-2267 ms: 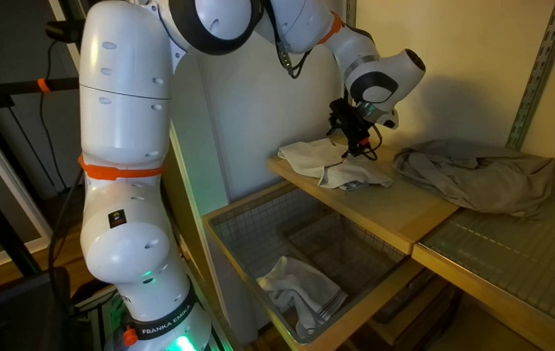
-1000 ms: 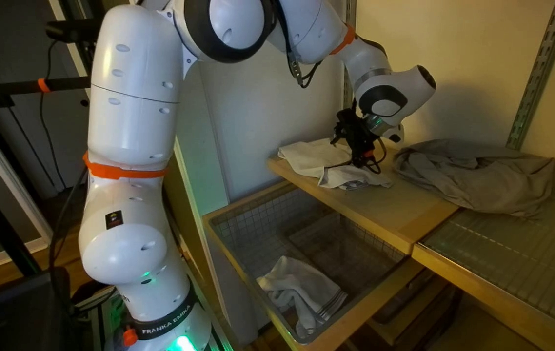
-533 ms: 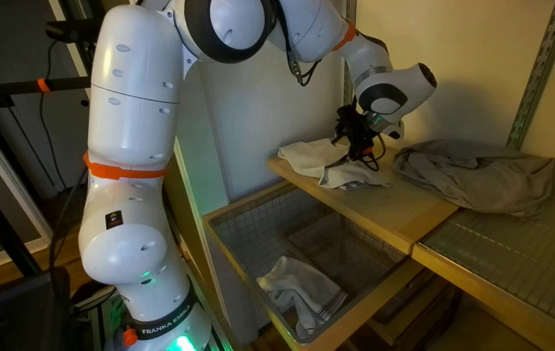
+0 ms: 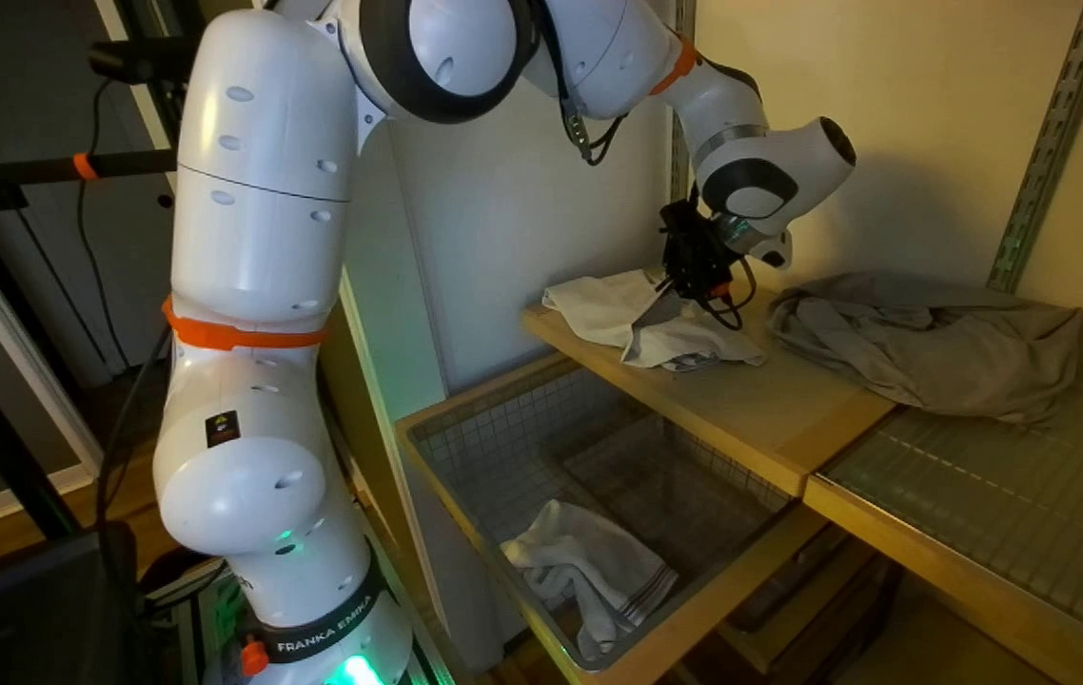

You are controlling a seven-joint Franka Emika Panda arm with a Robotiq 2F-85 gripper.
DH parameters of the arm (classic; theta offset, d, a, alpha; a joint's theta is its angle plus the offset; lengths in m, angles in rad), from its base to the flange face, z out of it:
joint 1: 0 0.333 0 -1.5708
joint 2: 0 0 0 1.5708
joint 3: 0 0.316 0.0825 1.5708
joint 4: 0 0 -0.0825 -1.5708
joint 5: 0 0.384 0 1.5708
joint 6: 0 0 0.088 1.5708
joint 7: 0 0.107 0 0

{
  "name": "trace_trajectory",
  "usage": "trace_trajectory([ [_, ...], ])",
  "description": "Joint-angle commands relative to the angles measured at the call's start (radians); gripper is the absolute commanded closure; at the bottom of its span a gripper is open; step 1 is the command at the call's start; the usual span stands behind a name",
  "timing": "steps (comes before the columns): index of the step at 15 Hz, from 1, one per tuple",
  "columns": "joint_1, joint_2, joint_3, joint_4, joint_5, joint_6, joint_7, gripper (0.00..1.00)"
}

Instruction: Unfold the cloth

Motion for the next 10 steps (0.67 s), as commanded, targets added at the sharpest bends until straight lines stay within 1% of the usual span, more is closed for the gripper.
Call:
trace_trajectory([
  [1, 0.01, -0.032, -0.004, -0.014, -0.017, 0.026, 0.01, 1.0],
  [4, 0.014, -0.078, -0.01, 0.007, -0.047, -0.012, 0.066, 0.99],
  [6, 0.008, -0.122, -0.013, 0.038, -0.046, -0.034, 0.102, 0.99],
  [10, -0.014, -0.197, -0.05, 0.153, -0.038, -0.119, 0.263, 0.99],
])
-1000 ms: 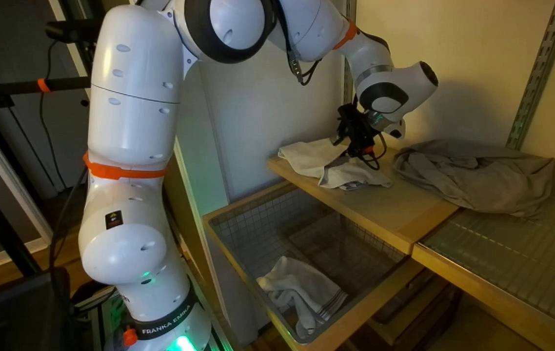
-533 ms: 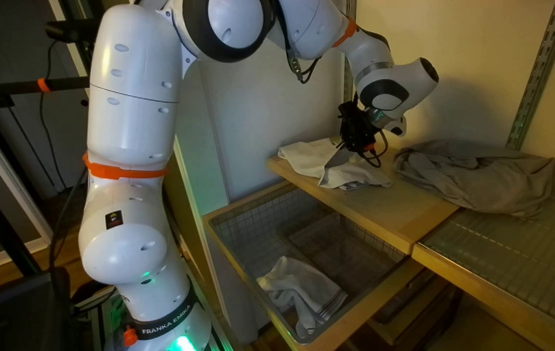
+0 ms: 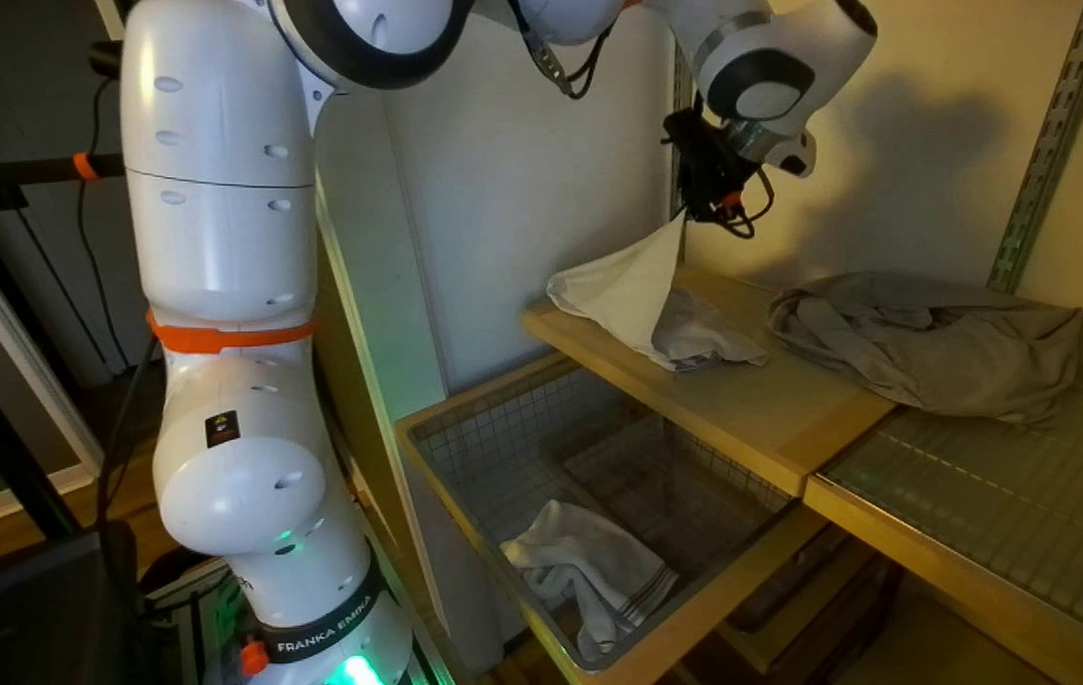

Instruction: Unfold the cloth

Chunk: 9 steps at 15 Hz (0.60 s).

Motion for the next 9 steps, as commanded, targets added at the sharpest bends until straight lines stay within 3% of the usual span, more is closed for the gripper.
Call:
trace_trajectory([
  [1, -0.019, -0.06, -0.043, 0.092, -0.012, -0.084, 0.139, 0.99],
  [5, -0.059, -0.091, -0.096, 0.175, 0.072, -0.061, 0.197, 0.99],
  [9, -0.088, -0.106, -0.136, 0.19, 0.177, 0.086, 0.205, 0.99],
])
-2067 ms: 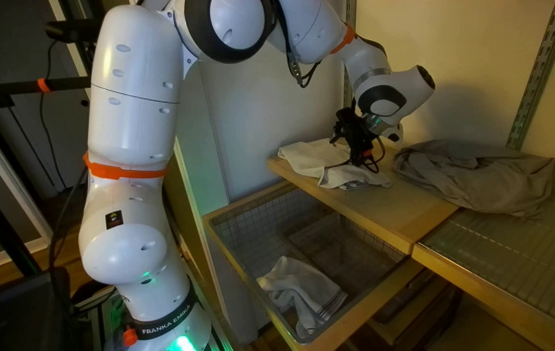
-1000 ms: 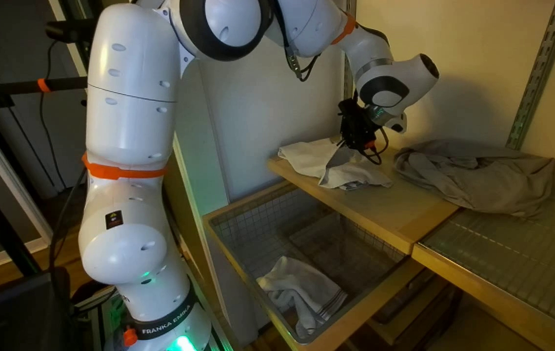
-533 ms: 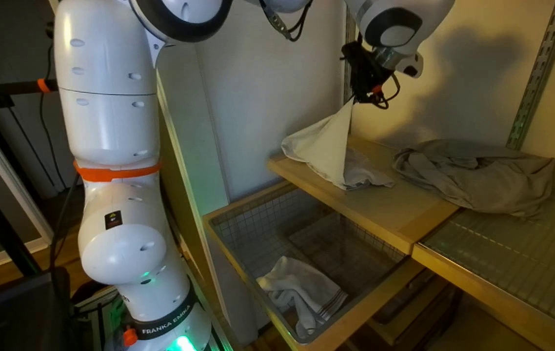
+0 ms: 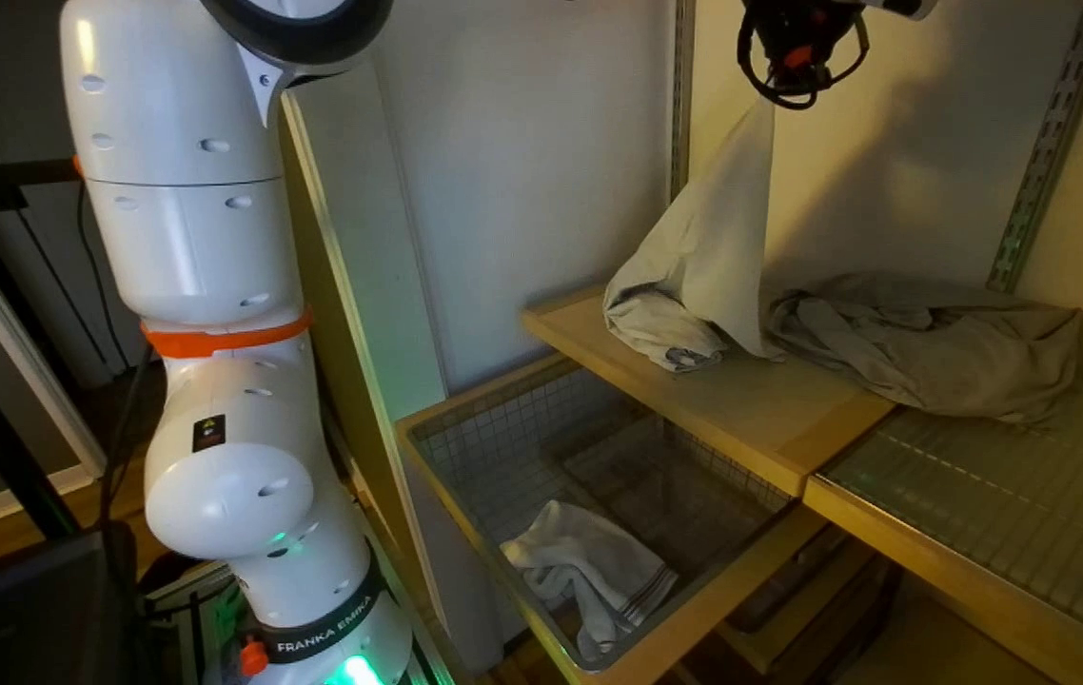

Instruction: Unfold the cloth

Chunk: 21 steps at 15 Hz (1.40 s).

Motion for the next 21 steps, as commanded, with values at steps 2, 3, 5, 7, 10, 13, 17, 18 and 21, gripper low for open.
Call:
trace_trajectory([
  [2, -0.019, -0.005, -0.031, -0.002, 0.094, 0.199, 0.008, 0.99],
  [3, -0.019, 0.001, -0.034, -0.001, 0.099, 0.271, 0.0, 0.99],
  [5, -0.016, 0.022, -0.036, -0.002, 0.102, 0.421, -0.018, 0.99],
  [7, -0.014, 0.047, -0.034, -0.004, 0.091, 0.574, -0.028, 0.99],
  [10, -0.008, 0.105, -0.034, -0.002, 0.09, 0.784, -0.051, 0.99],
  [13, -0.003, 0.163, -0.04, -0.002, 0.061, 0.911, -0.037, 0.99],
  [17, 0.001, 0.225, -0.061, 0.0, 0.017, 0.998, -0.009, 0.85],
  [18, 0.001, 0.23, -0.066, -0.004, 0.007, 1.002, -0.006, 0.72],
  [21, -0.009, 0.183, -0.051, -0.06, -0.018, 0.813, -0.028, 0.5],
])
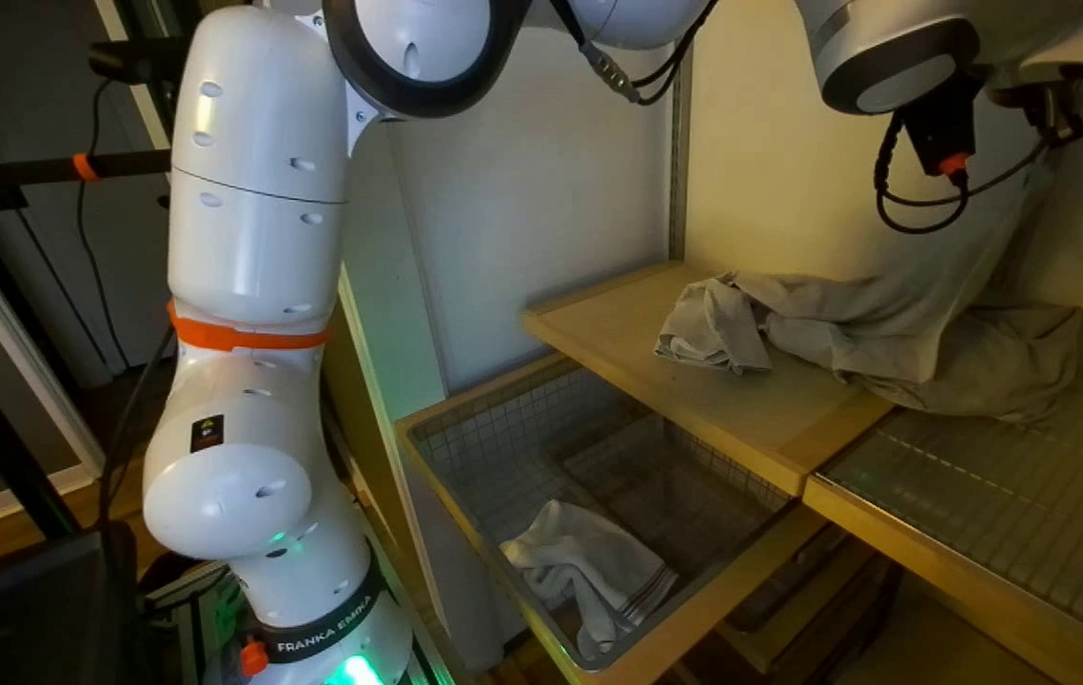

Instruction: Unfold the cloth

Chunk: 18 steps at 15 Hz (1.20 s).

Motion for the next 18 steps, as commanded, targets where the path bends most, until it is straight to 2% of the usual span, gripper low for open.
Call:
trace_trajectory([
  [1, 0.008, -0.06, 0.007, -0.073, -0.046, -0.177, -0.012, 0.43],
  [2, 0.016, -0.077, 0.013, -0.095, -0.058, -0.216, -0.031, 0.36],
  [3, -0.003, -0.095, 0.048, -0.115, -0.092, -0.258, -0.024, 0.27],
  [6, 0.01, -0.149, 0.074, -0.193, -0.129, -0.39, -0.013, 0.05],
  [7, 0.012, -0.166, 0.084, -0.22, -0.132, -0.436, -0.016, 0.01],
  [10, 0.028, -0.205, 0.081, -0.277, -0.195, -0.592, 0.027, 0.0],
  [14, 0.048, -0.247, 0.066, -0.336, -0.374, -0.747, 0.15, 0.0],
  [18, 0.058, -0.262, 0.06, -0.376, -0.56, -0.856, 0.275, 0.0],
])
